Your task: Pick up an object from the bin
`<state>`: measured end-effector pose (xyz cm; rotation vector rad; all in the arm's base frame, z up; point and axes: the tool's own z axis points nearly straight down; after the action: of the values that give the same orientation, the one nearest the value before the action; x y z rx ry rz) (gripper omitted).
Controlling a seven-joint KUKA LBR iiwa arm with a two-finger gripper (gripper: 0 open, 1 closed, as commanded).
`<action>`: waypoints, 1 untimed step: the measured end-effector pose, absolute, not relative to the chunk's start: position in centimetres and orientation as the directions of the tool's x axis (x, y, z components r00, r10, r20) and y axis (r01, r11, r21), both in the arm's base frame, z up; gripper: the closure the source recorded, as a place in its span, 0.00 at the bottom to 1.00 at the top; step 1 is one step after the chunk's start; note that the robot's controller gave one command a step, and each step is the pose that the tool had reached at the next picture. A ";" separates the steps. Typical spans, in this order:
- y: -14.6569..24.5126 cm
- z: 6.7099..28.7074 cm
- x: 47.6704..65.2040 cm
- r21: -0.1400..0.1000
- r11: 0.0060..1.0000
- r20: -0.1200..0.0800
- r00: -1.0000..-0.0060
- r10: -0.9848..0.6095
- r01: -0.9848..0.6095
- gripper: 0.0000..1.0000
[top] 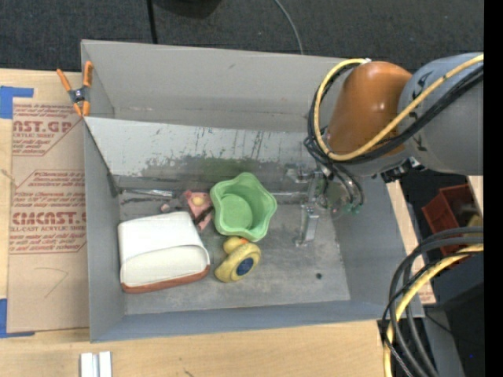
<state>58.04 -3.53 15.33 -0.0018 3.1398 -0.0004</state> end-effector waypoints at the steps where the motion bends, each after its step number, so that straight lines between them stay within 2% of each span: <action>1: -3.1 8.8 56.6 -0.001 0.997 -0.002 -0.997 -0.076 -0.076 0.00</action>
Offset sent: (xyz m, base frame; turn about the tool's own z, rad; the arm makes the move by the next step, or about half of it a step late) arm -0.0149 0.0480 -0.0125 -0.4760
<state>56.64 -3.15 8.77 -0.1200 3.1370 -0.0008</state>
